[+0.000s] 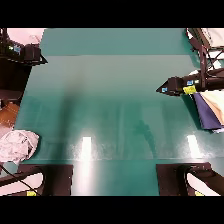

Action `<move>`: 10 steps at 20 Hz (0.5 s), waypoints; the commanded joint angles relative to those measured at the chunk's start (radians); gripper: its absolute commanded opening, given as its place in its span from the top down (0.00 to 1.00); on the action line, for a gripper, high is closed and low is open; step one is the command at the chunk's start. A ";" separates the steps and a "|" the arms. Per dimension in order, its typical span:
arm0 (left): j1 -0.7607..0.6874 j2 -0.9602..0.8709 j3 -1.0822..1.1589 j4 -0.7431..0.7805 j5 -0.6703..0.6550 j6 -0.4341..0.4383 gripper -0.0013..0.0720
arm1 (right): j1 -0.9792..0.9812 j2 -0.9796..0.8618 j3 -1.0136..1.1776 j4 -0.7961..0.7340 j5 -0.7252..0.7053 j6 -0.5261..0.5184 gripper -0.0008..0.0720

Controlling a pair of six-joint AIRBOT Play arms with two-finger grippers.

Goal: Fold the shirts.

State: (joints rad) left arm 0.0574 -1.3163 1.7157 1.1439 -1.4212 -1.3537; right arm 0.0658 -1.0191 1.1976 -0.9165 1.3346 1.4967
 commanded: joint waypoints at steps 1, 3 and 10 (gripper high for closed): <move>0.000 0.059 -0.020 0.057 -0.149 -0.038 0.95 | 0.001 0.000 0.001 0.000 0.000 -0.055 0.97; 0.001 0.160 -0.113 0.197 -0.200 -0.063 0.95 | 0.001 0.000 0.001 0.000 0.000 -0.071 0.97; 0.001 0.465 -0.635 0.681 -0.240 -0.222 0.17 | 0.001 0.000 0.001 0.000 -0.030 -0.158 0.97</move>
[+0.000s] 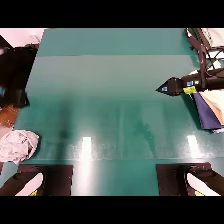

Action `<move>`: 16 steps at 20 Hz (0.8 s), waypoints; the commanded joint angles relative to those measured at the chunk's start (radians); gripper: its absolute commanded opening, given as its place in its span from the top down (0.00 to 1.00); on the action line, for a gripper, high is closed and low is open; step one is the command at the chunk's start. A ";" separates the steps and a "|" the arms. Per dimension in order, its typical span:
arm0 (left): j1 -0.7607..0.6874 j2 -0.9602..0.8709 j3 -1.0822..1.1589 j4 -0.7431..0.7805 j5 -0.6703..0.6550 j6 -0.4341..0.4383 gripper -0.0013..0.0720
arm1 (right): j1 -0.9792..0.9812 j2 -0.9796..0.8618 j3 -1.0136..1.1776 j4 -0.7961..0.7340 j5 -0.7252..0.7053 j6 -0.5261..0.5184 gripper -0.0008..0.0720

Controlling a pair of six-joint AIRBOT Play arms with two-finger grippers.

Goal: Fold the shirts.

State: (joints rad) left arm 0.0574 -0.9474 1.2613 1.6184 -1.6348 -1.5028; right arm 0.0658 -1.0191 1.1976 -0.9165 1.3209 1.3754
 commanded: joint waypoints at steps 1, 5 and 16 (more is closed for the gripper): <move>0.001 0.103 -0.236 0.244 -0.027 -0.076 0.17 | 0.001 -0.001 0.001 0.000 -0.020 -0.043 0.97; 0.029 0.107 -0.445 0.293 0.058 -0.136 0.17 | 0.001 0.000 0.001 0.000 -0.010 -0.060 0.97; 0.205 0.106 -0.679 0.203 0.255 -0.140 0.44 | 0.001 0.000 0.001 0.002 -0.008 -0.060 0.97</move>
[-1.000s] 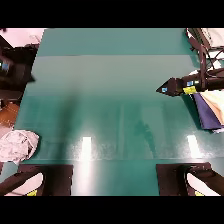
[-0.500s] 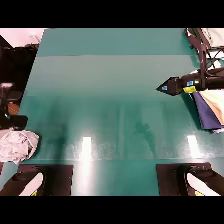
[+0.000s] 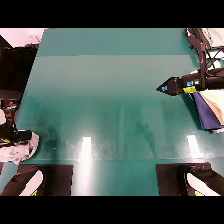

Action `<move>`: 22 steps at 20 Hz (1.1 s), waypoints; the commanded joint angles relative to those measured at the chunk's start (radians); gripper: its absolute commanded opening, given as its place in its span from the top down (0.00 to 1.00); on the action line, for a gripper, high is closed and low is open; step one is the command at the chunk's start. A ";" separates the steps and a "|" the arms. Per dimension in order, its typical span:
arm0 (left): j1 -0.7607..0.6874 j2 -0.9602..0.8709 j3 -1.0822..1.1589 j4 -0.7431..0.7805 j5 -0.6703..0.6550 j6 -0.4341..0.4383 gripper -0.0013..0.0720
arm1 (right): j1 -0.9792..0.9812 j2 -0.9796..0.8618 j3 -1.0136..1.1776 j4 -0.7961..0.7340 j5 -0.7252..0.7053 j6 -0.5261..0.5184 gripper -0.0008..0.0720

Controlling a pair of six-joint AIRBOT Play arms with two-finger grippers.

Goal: Fold the shirts.

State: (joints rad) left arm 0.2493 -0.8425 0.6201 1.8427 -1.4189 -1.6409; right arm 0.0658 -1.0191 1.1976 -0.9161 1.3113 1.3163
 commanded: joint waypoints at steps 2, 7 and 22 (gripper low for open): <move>0.013 0.001 -0.025 -0.021 0.033 -0.002 0.94 | 0.001 0.000 0.001 0.001 0.001 0.000 0.97; -0.073 0.010 0.326 -0.041 -0.067 0.087 0.95 | 0.001 0.000 0.002 0.008 -0.007 0.000 0.97; -0.732 -0.392 0.976 -0.425 -0.013 0.472 0.95 | -0.002 -0.001 0.185 -0.003 -0.075 0.029 0.97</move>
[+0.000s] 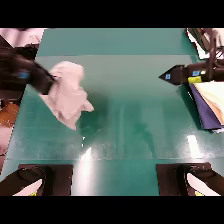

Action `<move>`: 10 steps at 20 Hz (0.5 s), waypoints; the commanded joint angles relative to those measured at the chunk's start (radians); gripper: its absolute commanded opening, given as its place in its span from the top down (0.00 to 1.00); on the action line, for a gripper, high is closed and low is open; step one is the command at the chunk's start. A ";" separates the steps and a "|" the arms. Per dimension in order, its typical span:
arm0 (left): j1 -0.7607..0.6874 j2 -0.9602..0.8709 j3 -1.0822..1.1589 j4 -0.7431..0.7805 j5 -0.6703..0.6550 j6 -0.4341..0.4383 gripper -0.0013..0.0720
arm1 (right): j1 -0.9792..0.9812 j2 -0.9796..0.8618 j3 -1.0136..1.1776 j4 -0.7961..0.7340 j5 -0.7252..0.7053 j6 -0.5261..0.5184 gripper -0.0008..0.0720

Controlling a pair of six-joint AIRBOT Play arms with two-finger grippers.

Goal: Fold the shirts.

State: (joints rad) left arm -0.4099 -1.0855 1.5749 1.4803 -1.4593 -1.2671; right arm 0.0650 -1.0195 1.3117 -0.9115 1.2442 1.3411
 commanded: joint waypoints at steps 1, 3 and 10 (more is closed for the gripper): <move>-0.072 -0.214 0.021 -0.114 0.060 0.126 0.95 | 0.000 0.000 0.101 -0.008 -0.011 0.004 0.97; -0.069 -0.328 0.021 -0.192 0.155 0.120 0.95 | 0.000 0.000 0.145 -0.008 -0.012 0.004 0.97; 0.061 -0.357 0.037 -0.187 0.013 -0.025 0.06 | -0.001 -0.002 0.159 -0.009 -0.006 0.005 0.97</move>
State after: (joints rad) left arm -0.4152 -1.4391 1.6054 1.3121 -1.3575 -1.2186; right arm 0.0650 -1.0203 1.4620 -0.9195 1.2362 1.3464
